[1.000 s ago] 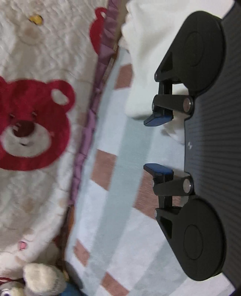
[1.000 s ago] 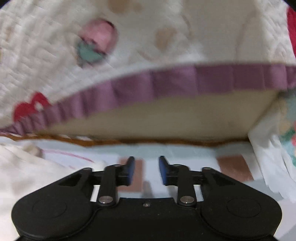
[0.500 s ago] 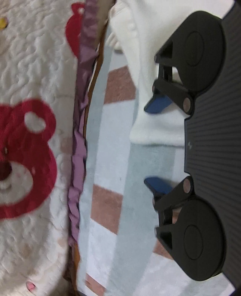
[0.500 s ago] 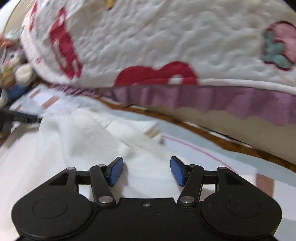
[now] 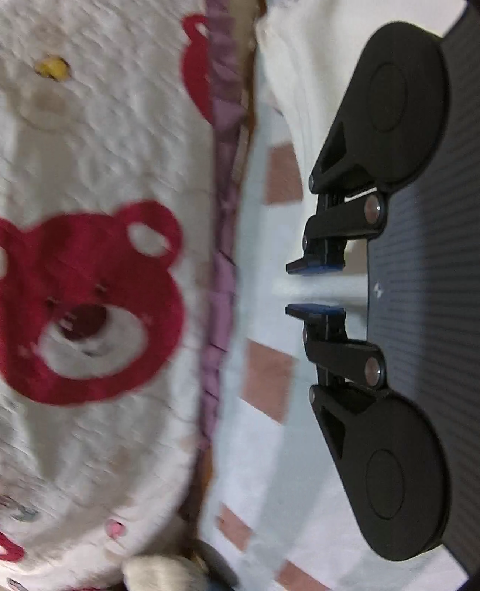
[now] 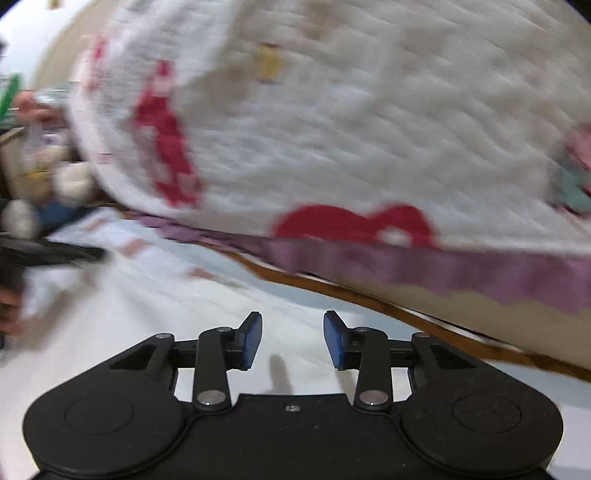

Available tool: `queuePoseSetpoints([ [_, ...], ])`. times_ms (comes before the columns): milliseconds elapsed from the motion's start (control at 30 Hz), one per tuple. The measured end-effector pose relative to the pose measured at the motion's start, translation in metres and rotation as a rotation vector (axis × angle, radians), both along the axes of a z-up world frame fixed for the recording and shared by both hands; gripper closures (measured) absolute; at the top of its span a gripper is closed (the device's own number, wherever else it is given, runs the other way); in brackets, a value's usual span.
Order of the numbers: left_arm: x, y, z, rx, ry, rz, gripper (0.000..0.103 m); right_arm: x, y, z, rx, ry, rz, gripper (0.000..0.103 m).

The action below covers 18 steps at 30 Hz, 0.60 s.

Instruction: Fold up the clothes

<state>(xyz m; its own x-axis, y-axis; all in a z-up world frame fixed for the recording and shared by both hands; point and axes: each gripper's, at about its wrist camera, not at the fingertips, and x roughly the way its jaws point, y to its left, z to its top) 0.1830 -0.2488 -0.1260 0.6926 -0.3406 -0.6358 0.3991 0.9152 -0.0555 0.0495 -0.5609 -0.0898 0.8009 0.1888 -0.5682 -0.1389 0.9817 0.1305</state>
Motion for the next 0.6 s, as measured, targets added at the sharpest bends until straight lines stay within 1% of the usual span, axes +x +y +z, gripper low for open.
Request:
queuePoseSetpoints([
  [33, -0.006, 0.003, 0.002, -0.006, 0.011, -0.008, 0.067, 0.002, 0.01, 0.001, 0.007, 0.003, 0.034, 0.063],
  [67, -0.016, 0.006, 0.006, -0.018, 0.025, -0.026, 0.06, 0.004, 0.02, 0.002, 0.011, 0.009, 0.065, 0.063],
  [100, -0.027, 0.01, 0.01, -0.033, 0.04, -0.049, 0.056, 0.006, 0.03, 0.002, 0.016, 0.015, 0.096, 0.062],
  [133, -0.038, 0.013, 0.013, -0.042, 0.057, -0.064, 0.056, 0.008, 0.038, 0.0, 0.022, 0.024, 0.111, 0.061],
  [167, -0.051, 0.017, 0.016, -0.048, 0.074, -0.077, 0.055, 0.011, 0.044, -0.002, 0.028, 0.034, 0.119, 0.056],
  [233, -0.078, 0.032, 0.019, -0.064, 0.096, -0.071, 0.054, 0.017, 0.056, -0.008, 0.049, 0.052, 0.13, 0.048],
  [300, -0.105, 0.048, 0.02, -0.085, 0.117, -0.048, 0.051, 0.025, 0.066, -0.013, 0.084, 0.064, 0.132, 0.048],
  [333, -0.117, 0.057, 0.019, -0.101, 0.129, -0.025, 0.051, 0.027, 0.071, -0.015, 0.084, 0.071, 0.129, 0.048],
  [400, -0.135, 0.068, 0.014, -0.118, 0.149, -0.006, 0.051, 0.03, 0.083, -0.018, 0.07, 0.087, 0.119, 0.043],
  [467, -0.141, 0.07, 0.009, -0.111, 0.156, -0.026, 0.051, 0.039, 0.097, -0.024, -0.012, 0.106, 0.082, 0.043],
  [500, -0.14, 0.07, 0.006, -0.106, 0.157, -0.021, 0.051, 0.041, 0.101, -0.025, -0.042, 0.101, 0.063, 0.044],
  [533, -0.138, 0.07, 0.004, -0.102, 0.157, -0.009, 0.051, 0.042, 0.102, -0.025, -0.049, 0.095, 0.045, 0.056],
  [567, -0.136, 0.071, 0.002, -0.098, 0.157, 0.003, 0.051, 0.042, 0.102, -0.025, -0.049, 0.092, 0.027, 0.079],
  [600, -0.135, 0.072, 0.001, -0.105, 0.158, 0.008, 0.051, 0.042, 0.102, -0.025, -0.049, 0.088, 0.008, 0.091],
])
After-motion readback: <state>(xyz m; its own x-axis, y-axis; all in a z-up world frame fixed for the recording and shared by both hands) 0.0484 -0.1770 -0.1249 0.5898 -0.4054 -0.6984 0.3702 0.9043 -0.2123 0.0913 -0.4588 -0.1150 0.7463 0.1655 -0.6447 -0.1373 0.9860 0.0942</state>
